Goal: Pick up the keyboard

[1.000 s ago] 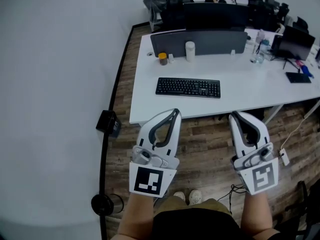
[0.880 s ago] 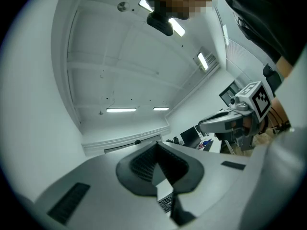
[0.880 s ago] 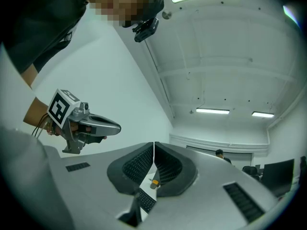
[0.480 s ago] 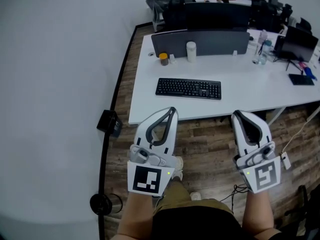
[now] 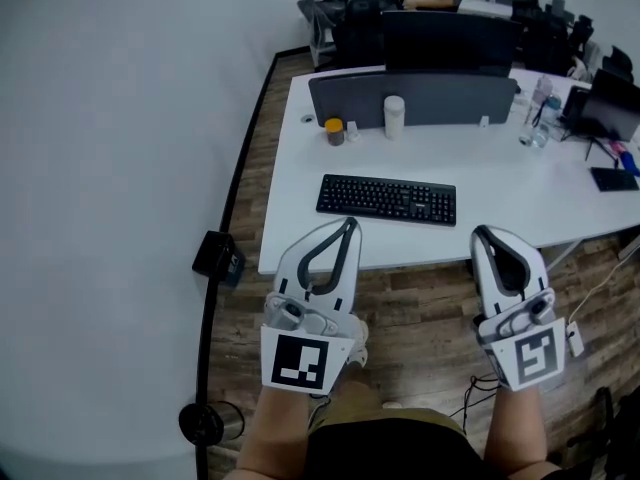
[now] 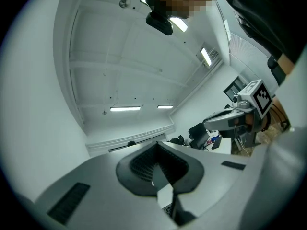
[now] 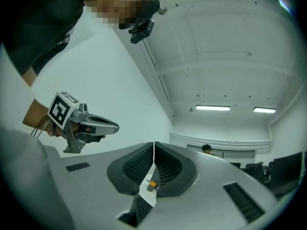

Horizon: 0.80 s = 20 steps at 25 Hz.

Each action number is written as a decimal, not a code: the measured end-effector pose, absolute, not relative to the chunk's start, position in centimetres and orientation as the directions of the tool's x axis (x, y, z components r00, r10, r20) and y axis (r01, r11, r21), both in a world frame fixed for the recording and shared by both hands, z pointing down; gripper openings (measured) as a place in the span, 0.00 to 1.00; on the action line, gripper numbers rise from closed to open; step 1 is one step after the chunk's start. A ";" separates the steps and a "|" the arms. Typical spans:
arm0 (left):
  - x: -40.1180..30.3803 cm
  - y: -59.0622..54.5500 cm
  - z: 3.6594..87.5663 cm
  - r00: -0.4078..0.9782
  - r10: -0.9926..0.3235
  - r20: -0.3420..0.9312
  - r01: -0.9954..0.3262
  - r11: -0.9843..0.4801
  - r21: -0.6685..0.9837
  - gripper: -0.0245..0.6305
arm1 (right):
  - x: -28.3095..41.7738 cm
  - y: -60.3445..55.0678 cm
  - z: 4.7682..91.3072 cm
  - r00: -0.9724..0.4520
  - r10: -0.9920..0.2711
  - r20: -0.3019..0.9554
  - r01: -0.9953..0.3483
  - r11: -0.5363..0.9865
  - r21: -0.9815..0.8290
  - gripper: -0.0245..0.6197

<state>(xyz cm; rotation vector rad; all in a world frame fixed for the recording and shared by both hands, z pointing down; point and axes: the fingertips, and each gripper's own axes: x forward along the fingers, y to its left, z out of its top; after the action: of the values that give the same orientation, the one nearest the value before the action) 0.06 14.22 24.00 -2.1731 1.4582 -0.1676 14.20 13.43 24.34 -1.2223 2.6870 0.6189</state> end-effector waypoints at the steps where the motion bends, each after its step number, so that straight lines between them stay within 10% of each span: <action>1: -0.4 13.3 23.9 0.416 -0.892 -0.176 -0.828 -0.291 -0.480 0.05 | 13.8 12.5 24.2 -0.664 -0.694 -0.280 -0.746 0.590 0.308 0.09; 20: -6.5 -4.0 24.0 0.479 -0.862 -0.165 -0.806 -0.358 -0.471 0.05 | 7.9 -3.3 23.6 -0.614 -0.751 -0.242 -0.781 0.533 0.327 0.09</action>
<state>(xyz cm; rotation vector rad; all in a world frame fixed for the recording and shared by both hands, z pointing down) -6.46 -4.04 24.03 -2.2355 1.3798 -0.1508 7.94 -3.35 23.63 -1.3453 2.6872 0.6292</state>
